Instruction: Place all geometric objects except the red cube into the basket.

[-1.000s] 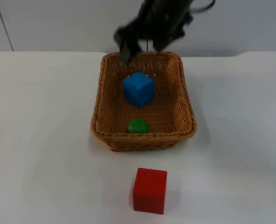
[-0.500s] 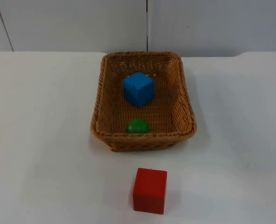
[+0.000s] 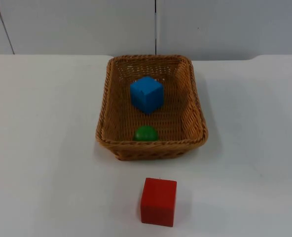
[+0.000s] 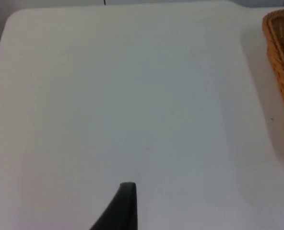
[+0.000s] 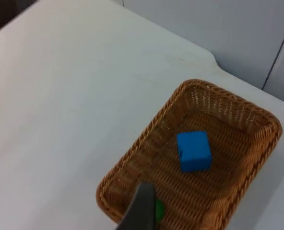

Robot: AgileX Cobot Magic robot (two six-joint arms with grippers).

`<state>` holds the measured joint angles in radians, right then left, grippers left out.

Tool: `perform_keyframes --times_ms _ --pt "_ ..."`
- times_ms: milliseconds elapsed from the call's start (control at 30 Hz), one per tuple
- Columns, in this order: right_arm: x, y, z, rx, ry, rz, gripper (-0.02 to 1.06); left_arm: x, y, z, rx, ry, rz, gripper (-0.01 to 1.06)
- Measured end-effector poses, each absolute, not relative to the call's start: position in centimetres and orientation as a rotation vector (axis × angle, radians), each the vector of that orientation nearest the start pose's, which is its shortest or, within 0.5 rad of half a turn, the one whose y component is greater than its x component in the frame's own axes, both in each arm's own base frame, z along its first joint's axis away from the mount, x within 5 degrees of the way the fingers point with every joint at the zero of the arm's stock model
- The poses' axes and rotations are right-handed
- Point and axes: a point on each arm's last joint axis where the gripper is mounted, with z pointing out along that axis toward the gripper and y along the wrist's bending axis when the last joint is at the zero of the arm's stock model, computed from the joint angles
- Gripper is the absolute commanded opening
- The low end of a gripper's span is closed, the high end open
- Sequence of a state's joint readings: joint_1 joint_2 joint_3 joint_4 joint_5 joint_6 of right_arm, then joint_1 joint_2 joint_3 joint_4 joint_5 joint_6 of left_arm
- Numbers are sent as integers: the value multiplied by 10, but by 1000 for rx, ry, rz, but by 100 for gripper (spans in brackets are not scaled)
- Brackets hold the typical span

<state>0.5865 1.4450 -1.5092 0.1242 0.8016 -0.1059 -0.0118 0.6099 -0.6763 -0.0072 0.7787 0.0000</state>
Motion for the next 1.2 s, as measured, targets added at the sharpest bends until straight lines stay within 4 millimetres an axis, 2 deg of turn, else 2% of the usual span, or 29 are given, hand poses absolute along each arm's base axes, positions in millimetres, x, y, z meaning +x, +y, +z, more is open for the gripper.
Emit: perform_keyframes --times_ms 133,167,300,333,500,533,633,767,900,1067,1200 --pt "206 145 400 -667 2036 430 78 75 -1 332 10 2116 -18 105" --pt "206 145 400 -667 2036 430 78 75 -1 332 10 2116 -18 105" --pt "162 116 388 -653 1991 437 78 33 -1 336 11 1999 -20 105" --pt "162 116 388 -653 1991 437 78 33 -1 336 11 1999 -20 105" --pt "116 86 375 -635 1925 450 78 -7 -1 332 12 1903 -21 105" --pt "116 86 375 -635 1925 450 78 -7 -1 332 12 1903 -21 105" --pt "94 71 365 -624 1886 457 78 -26 -1 325 12 1878 -21 105" --pt "75 58 352 -619 1859 463 78 -30 -1 319 13 1928 -20 105" --pt "52 44 335 -635 1870 461 78 -22 -1 302 19 2011 -17 105" --pt "32 30 327 -665 1891 439 78 -14 -1 285 19 2079 -17 105" --pt "19 22 323 -674 1893 438 78 -12 0 279 20 2098 -3 105"
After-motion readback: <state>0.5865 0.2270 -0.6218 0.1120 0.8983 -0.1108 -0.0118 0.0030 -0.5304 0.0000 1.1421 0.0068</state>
